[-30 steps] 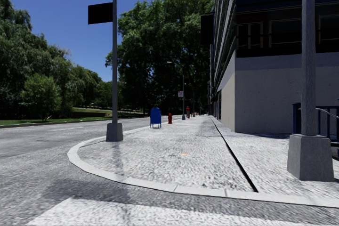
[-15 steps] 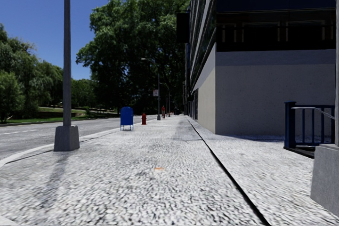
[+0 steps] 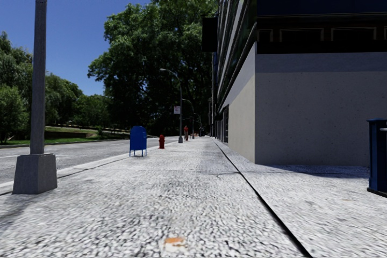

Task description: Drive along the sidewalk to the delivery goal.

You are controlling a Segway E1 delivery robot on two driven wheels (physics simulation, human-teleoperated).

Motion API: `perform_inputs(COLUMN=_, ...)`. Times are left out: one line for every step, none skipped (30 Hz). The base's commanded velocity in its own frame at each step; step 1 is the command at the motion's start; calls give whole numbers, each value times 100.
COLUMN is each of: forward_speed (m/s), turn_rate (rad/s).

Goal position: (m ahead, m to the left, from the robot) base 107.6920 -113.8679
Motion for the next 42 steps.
perform_inputs(forward_speed=200, turn_rate=0)
perform_inputs(forward_speed=200, turn_rate=0)
perform_inputs(forward_speed=200, turn_rate=0)
perform_inputs(forward_speed=200, turn_rate=0)
perform_inputs(forward_speed=200, turn_rate=0)
perform_inputs(forward_speed=200, turn_rate=0)
perform_inputs(forward_speed=200, turn_rate=0)
perform_inputs(forward_speed=200, turn_rate=0)
perform_inputs(forward_speed=200, turn_rate=0)
perform_inputs(forward_speed=200, turn_rate=0)
perform_inputs(forward_speed=200, turn_rate=0)
perform_inputs(forward_speed=200, turn_rate=0)
perform_inputs(forward_speed=200, turn_rate=0)
perform_inputs(forward_speed=200, turn_rate=0)
perform_inputs(forward_speed=200, turn_rate=0)
perform_inputs(forward_speed=200, turn_rate=0)
perform_inputs(forward_speed=200, turn_rate=0)
perform_inputs(forward_speed=200, turn_rate=0)
perform_inputs(forward_speed=200, turn_rate=0)
perform_inputs(forward_speed=200, turn_rate=0)
perform_inputs(forward_speed=200, turn_rate=0)
perform_inputs(forward_speed=200, turn_rate=0)
perform_inputs(forward_speed=200, turn_rate=0)
perform_inputs(forward_speed=200, turn_rate=0)
perform_inputs(forward_speed=200, turn_rate=0)
perform_inputs(forward_speed=200, turn_rate=0)
perform_inputs(forward_speed=200, turn_rate=0)
perform_inputs(forward_speed=200, turn_rate=0)
perform_inputs(forward_speed=200, turn_rate=0)
perform_inputs(forward_speed=200, turn_rate=0)
perform_inputs(forward_speed=200, turn_rate=0)
perform_inputs(forward_speed=200, turn_rate=0)
perform_inputs(forward_speed=200, turn_rate=0)
perform_inputs(forward_speed=200, turn_rate=-5)
perform_inputs(forward_speed=200, turn_rate=-11)
perform_inputs(forward_speed=200, turn_rate=-12)
perform_inputs(forward_speed=200, turn_rate=-13)
perform_inputs(forward_speed=200, turn_rate=-13)
perform_inputs(forward_speed=200, turn_rate=-13)
perform_inputs(forward_speed=200, turn_rate=-13)
perform_inputs(forward_speed=200, turn_rate=-13)
perform_inputs(forward_speed=200, turn_rate=-14)
